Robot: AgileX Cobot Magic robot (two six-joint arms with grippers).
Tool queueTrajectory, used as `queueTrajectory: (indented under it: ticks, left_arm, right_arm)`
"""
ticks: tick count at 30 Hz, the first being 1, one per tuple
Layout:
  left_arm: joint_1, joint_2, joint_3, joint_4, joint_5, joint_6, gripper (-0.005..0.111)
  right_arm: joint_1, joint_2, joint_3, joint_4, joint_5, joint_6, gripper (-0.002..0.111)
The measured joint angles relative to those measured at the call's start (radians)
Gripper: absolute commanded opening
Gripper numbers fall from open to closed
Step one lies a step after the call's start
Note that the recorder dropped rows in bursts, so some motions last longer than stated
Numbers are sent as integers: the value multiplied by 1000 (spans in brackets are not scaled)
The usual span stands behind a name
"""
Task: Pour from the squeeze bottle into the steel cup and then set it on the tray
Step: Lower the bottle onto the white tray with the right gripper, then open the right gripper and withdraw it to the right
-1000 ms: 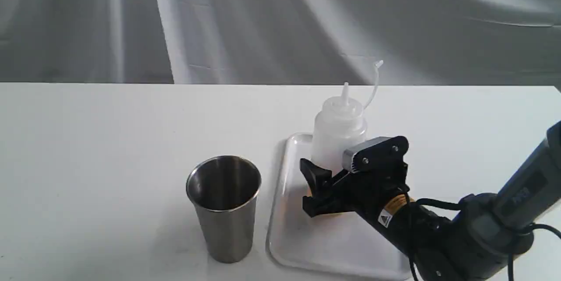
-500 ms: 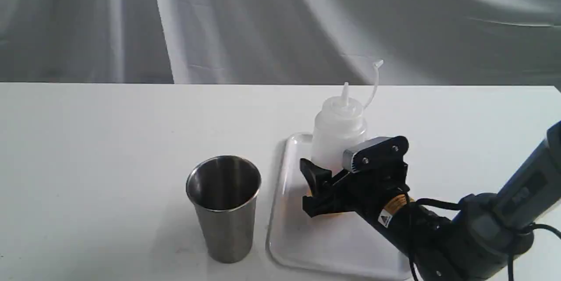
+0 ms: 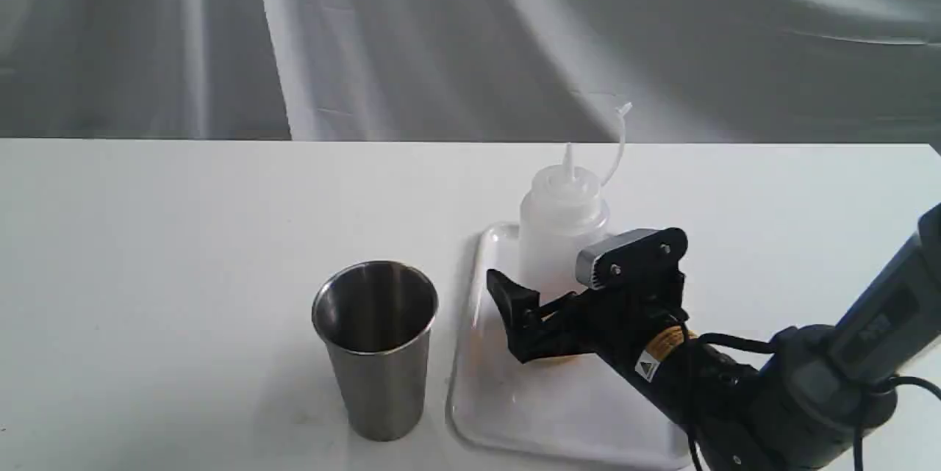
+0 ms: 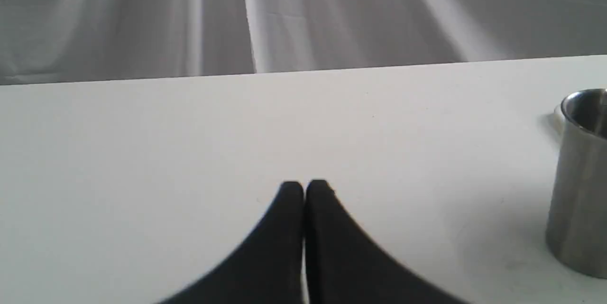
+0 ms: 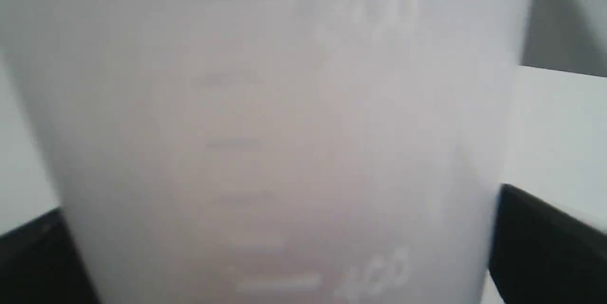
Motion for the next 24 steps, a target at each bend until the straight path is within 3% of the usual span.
queueTrajectory:
  ticks: [16, 24]
  left_arm:
    - [0, 0, 0, 0, 0, 0, 0]
    - [0, 0, 0, 0, 0, 0, 0]
  right_arm:
    - [0, -92, 100, -31, -4, -14, 105]
    - [0, -198, 243, -40, -6, -28, 105]
